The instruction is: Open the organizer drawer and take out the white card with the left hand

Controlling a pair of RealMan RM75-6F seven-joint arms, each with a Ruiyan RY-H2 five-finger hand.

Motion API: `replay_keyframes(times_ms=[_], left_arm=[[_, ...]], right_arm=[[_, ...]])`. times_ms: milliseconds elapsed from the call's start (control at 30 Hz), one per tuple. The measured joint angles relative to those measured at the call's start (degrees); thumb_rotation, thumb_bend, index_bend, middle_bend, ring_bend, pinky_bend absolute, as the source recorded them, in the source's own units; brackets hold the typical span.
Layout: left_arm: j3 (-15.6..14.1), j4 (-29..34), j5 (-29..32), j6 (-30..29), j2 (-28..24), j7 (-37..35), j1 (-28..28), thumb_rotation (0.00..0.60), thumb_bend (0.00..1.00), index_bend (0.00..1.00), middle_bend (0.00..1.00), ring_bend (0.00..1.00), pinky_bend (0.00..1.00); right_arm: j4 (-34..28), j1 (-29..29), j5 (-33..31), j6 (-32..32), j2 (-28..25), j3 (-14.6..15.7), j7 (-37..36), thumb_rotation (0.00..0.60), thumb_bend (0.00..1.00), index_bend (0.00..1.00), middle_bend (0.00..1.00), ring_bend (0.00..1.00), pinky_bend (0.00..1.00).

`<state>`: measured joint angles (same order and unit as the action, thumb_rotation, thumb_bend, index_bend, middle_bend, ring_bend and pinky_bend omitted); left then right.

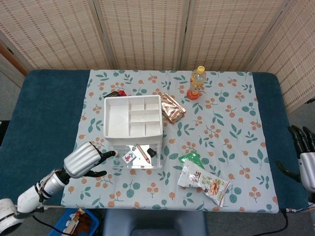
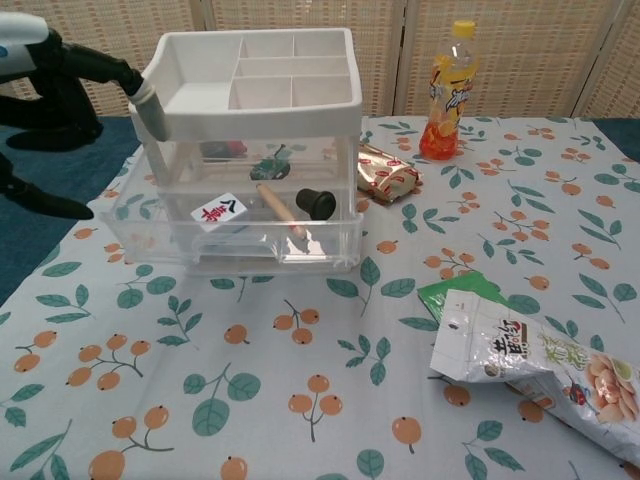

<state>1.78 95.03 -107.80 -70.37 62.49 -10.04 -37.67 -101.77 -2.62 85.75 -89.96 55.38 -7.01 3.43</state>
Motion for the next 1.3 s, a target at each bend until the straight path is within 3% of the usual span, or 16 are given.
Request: replay_keyframes(times_ms=[200,433,1300], left_arm=[[2.31,-5.18,-4.17,-0.23,1.27,3.41,-4.69,0.600,0.13,0.36,0.90,0.94,1.00],[2.65,-6.83,-6.62,2.31,1.81,8.03,-8.19,0.600,0.13,0.36,0.91,0.97,1.00],[0.19,-9.43,-7.42,8.28,5.31,20.82,-13.21,0.600,0.13,0.33,0.91,0.98,1.00]], right_arm=[[-0.53,0.34,0.15,-0.41,-0.22,0.20,0.31,0.600,0.22,0.00,0.07,0.00,0.09],[-0.97,0.34,0.25,-0.38,-0.38,0.27,0.70,0.600,0.22,0.00,0.07,0.00,0.09],[-1.30,0.74,0.02,-1.33,-0.75,-0.04,1.00,0.600,0.22,0.00,0.07,0.00,0.09]])
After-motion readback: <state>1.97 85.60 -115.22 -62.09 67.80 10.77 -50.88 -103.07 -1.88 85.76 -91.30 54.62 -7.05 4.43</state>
